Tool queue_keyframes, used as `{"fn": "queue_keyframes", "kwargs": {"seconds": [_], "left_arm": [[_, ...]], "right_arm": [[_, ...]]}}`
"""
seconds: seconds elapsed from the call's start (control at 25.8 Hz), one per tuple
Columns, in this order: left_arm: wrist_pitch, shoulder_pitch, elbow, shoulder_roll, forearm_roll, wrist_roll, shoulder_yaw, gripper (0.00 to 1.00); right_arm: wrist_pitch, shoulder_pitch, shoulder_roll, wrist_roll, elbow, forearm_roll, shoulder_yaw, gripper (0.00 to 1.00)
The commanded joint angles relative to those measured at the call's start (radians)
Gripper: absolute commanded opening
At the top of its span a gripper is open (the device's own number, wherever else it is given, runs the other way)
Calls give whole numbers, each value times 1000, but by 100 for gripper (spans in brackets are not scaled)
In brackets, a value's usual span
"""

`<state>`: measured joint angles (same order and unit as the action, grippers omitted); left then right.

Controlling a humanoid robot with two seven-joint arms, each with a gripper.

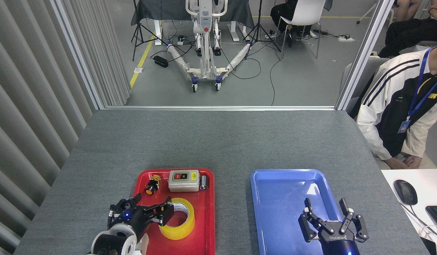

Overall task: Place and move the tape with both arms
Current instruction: 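Grasp the yellow tape roll with the left gripper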

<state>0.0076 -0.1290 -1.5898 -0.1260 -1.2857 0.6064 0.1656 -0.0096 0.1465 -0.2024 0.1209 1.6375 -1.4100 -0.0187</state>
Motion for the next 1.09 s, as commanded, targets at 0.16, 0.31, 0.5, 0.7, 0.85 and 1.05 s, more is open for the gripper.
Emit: {"fn": "queue_keyframes", "kwargs": {"seconds": [0.16, 0.31, 0.5, 0.7, 0.85, 1.05], "left_arm": [[-206, -121, 198, 9, 2, 70, -8, 99], [-205, -123, 215, 11, 0, 70, -9, 99], [-207, -124, 260, 11, -3, 72, -11, 99], [-205, -126, 274, 13, -15, 102, -55, 97], [-207, -133, 287, 13, -17, 110, -54, 81], [-288, -147, 335, 9, -14, 214, -52, 9]], "right_arm": [[10, 1, 1, 17, 4, 0, 0, 100], [13, 4, 3, 17, -1, 0, 0, 100], [22, 10, 8, 16, -5, -1, 0, 100], [22, 11, 11, 14, -4, -7, -4, 100], [22, 11, 11, 14, -5, -7, -6, 100], [22, 11, 11, 14, -7, -9, -4, 100]]}}
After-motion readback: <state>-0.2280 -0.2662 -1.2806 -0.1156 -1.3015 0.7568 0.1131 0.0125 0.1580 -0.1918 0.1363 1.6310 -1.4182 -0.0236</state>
